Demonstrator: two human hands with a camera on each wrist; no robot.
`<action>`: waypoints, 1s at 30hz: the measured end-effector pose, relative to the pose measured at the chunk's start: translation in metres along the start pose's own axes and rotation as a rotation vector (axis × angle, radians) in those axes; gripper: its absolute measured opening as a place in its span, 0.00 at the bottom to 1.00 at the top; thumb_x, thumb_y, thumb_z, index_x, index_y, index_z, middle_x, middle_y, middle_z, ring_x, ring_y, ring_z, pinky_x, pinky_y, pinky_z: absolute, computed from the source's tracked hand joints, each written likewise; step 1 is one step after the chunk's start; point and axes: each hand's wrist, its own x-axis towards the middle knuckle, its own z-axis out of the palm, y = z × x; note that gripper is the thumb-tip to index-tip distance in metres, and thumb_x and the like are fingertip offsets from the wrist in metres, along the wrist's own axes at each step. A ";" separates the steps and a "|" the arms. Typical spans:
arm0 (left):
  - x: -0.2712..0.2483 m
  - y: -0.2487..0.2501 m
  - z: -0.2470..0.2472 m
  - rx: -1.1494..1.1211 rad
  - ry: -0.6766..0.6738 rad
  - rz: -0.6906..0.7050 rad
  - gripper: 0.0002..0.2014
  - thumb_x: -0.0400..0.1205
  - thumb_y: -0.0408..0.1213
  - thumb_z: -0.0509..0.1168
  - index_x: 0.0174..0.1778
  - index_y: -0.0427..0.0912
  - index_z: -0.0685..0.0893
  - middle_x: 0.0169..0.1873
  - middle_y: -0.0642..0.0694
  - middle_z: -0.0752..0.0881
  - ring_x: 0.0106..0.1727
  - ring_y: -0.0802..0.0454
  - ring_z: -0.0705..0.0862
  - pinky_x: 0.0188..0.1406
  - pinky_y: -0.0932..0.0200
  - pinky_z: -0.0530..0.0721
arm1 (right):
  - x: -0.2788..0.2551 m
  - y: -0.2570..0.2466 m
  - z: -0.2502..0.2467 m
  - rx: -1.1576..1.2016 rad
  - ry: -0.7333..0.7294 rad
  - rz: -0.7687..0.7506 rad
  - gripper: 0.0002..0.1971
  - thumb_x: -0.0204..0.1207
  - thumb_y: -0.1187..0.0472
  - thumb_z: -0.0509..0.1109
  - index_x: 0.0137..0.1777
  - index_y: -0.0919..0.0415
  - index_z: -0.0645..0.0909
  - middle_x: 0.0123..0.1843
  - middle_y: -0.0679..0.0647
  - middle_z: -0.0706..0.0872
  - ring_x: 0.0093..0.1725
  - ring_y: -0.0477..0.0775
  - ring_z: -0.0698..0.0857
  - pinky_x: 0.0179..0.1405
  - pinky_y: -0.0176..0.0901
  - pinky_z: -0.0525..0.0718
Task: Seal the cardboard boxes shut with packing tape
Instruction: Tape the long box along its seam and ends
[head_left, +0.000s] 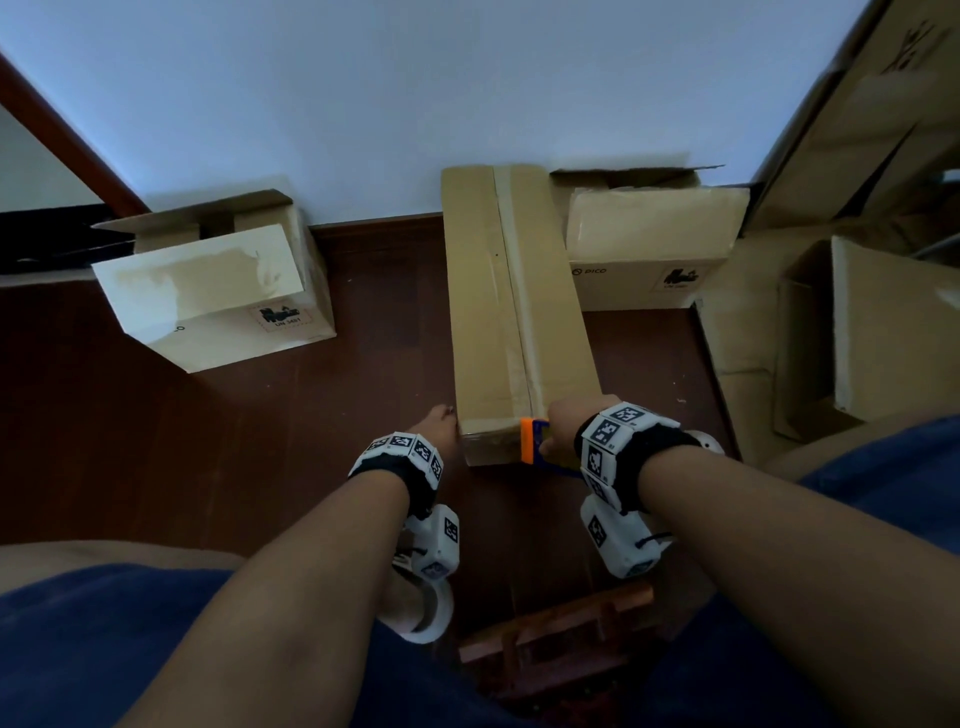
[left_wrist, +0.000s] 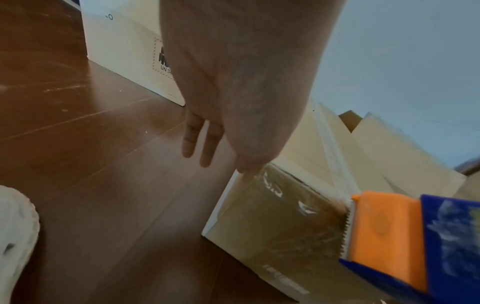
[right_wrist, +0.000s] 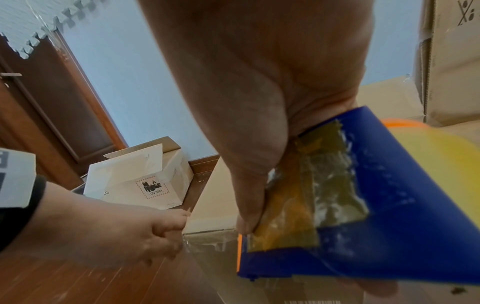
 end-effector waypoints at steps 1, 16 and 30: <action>0.000 -0.001 0.000 -0.003 0.024 -0.019 0.23 0.85 0.32 0.58 0.78 0.36 0.67 0.79 0.38 0.62 0.75 0.38 0.71 0.72 0.47 0.73 | 0.001 0.001 0.000 0.000 0.001 -0.002 0.20 0.83 0.50 0.63 0.32 0.60 0.69 0.31 0.51 0.72 0.27 0.48 0.70 0.21 0.38 0.65; -0.015 0.042 -0.015 0.047 0.236 0.394 0.11 0.82 0.36 0.65 0.60 0.40 0.81 0.57 0.42 0.80 0.57 0.44 0.80 0.55 0.53 0.77 | 0.007 0.019 0.012 0.049 0.084 -0.020 0.17 0.82 0.48 0.65 0.40 0.61 0.73 0.31 0.51 0.73 0.28 0.48 0.71 0.22 0.40 0.66; 0.002 0.061 -0.012 0.006 0.217 0.245 0.08 0.81 0.40 0.67 0.46 0.45 0.72 0.48 0.48 0.73 0.51 0.50 0.75 0.44 0.55 0.72 | 0.023 0.047 0.023 0.071 0.100 -0.014 0.20 0.78 0.40 0.66 0.40 0.58 0.77 0.35 0.51 0.78 0.30 0.51 0.76 0.24 0.41 0.71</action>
